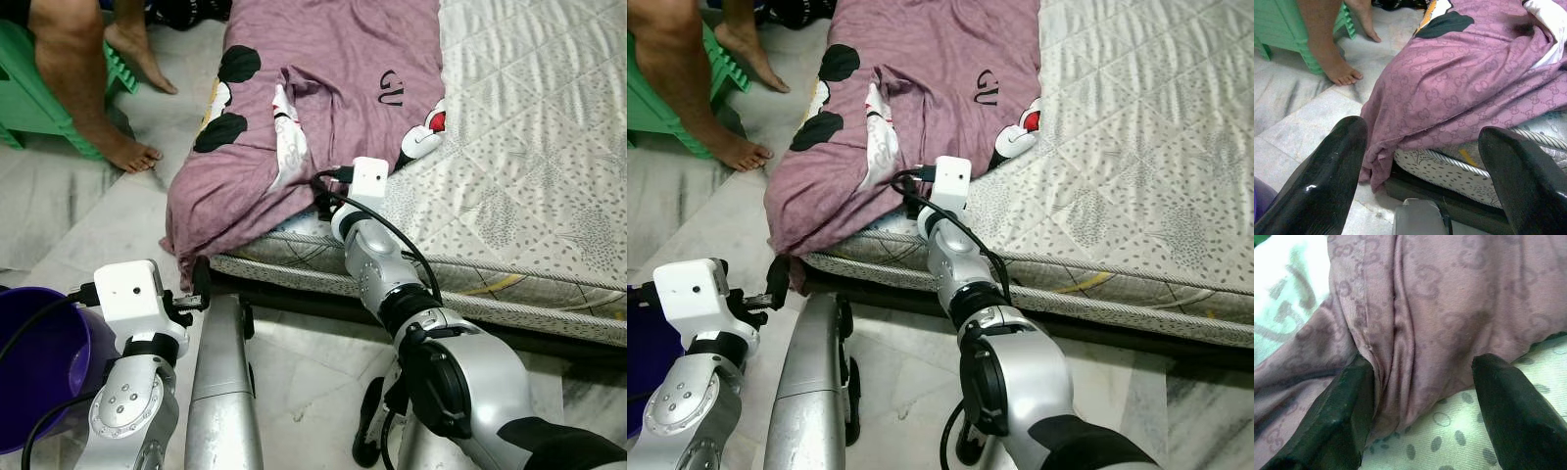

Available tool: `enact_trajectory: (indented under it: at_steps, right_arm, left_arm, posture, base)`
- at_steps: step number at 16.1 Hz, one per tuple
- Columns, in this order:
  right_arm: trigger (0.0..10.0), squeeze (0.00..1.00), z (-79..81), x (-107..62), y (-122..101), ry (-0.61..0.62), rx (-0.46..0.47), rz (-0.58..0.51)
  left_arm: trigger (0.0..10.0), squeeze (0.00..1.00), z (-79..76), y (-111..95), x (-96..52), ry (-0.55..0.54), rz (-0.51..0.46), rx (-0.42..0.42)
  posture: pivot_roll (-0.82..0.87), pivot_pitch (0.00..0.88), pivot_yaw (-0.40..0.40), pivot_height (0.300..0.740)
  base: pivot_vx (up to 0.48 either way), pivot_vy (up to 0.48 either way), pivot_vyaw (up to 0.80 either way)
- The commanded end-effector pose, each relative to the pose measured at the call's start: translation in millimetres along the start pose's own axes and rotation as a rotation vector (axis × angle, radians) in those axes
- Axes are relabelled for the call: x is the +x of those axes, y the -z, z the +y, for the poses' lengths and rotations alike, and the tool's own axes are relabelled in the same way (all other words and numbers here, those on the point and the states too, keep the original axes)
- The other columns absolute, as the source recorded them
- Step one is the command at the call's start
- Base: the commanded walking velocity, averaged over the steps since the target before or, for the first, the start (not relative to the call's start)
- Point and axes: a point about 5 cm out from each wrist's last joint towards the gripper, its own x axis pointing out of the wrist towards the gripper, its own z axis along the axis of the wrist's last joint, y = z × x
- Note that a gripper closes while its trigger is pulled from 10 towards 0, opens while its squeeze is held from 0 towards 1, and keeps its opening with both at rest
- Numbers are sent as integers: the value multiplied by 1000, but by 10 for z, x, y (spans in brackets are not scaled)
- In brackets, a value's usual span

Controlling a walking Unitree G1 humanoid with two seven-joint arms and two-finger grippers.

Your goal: Clean up the room

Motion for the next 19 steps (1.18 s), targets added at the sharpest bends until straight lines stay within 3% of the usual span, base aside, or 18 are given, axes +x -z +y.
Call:
enact_trajectory:
  at_steps: [1,12,19]
  right_arm:
    - [0,0,200,1,-3,-20,47,1]
    - [0,0,57,-4,-7,4,50,-12]
    - [0,0,73,3,-31,-4,61,-19]
  left_arm:
    - [10000,0,55,34,-17,-23,21,13]
    - [10000,0,49,-10,82,-18,-5,18]
    - [10000,0,50,-41,139,-8,-20,22]
  posture:
    - [332,308,16,537]
    - [323,278,21,537]
    - [326,260,26,537]
  base:
    - [0,0,0]
    - [0,0,0]
    - [0,0,0]
